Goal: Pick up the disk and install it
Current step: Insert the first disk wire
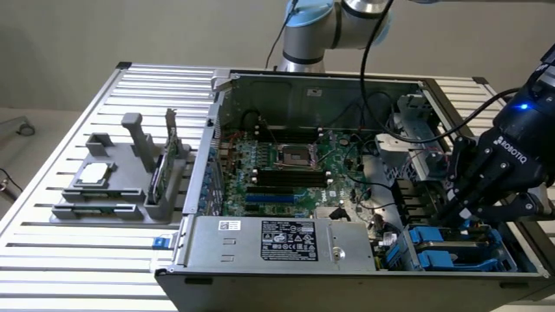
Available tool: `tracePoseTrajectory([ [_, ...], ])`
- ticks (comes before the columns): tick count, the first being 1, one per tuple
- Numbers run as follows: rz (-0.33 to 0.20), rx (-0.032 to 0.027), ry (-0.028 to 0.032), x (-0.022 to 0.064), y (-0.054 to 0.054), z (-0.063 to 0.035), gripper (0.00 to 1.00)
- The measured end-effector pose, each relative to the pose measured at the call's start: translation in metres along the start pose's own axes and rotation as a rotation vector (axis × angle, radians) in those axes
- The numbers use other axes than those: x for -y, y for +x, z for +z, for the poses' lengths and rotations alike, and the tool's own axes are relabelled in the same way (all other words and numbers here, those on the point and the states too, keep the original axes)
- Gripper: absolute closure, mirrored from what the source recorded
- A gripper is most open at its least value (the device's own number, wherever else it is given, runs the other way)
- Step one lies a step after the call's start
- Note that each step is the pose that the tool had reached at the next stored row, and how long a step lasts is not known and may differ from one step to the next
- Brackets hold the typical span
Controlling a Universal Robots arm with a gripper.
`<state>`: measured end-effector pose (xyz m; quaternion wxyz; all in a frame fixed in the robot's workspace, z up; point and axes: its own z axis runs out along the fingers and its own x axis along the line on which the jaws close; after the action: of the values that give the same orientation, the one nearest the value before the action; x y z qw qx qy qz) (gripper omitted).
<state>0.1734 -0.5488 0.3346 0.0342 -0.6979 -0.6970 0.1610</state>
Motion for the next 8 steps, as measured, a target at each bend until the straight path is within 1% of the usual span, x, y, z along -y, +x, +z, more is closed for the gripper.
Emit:
tracePoseTrajectory([
  [5,0.007,-0.0022,0.0080,-0.0039,-0.0001,-0.0010,0.84],
  [8,0.013,-0.0035,0.0145,-0.0056,-0.0001,-0.0013,0.84],
])
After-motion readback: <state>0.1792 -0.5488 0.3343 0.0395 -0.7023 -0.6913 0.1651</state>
